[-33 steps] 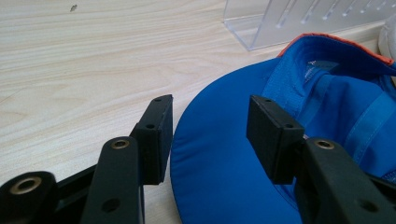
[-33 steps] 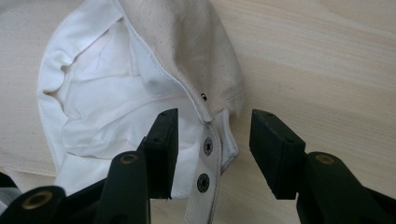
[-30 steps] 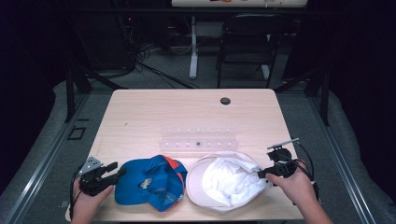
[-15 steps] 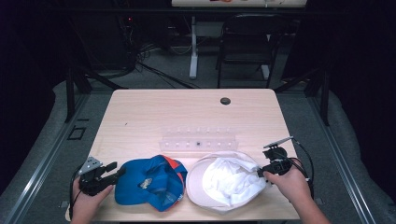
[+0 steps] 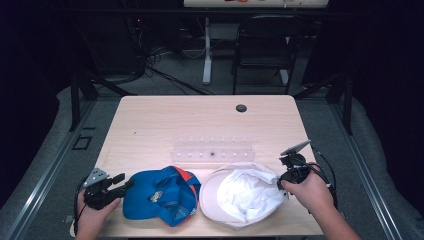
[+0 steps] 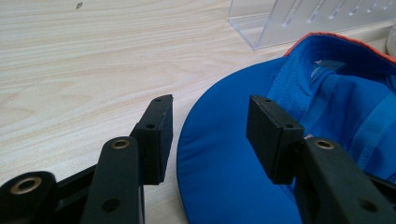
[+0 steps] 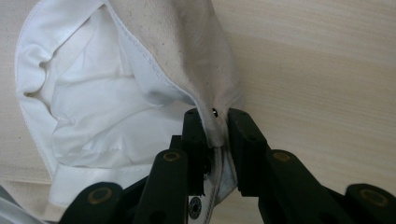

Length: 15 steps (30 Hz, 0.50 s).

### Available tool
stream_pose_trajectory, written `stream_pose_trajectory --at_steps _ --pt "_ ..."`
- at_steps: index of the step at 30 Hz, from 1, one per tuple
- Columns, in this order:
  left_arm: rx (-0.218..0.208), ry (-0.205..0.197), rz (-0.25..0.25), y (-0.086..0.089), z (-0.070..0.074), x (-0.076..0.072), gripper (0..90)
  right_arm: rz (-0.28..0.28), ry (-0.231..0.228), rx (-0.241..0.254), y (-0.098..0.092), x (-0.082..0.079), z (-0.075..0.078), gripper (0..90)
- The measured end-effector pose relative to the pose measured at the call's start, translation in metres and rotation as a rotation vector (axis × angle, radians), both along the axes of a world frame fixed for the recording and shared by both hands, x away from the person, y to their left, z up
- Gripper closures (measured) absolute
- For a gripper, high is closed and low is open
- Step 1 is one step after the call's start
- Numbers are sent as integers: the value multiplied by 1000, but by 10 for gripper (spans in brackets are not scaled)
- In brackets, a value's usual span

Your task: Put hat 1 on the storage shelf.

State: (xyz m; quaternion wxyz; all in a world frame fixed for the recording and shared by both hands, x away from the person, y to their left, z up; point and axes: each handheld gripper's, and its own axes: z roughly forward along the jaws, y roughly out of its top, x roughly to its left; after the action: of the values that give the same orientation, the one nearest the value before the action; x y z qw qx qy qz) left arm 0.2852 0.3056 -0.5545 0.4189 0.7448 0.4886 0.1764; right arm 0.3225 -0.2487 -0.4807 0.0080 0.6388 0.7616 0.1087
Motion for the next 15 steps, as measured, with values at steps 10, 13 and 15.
stream_pose_trajectory --at_steps 10,13,15 --pt "-2 -3 3 1 0 0 514 -17 61 -29 8 5 17 786" --pt "-5 -5 7 1 0 0 515 -27 109 -33 7 8 24 788" --pt "-8 -8 8 1 0 0 515 -38 118 -25 8 8 26 788"
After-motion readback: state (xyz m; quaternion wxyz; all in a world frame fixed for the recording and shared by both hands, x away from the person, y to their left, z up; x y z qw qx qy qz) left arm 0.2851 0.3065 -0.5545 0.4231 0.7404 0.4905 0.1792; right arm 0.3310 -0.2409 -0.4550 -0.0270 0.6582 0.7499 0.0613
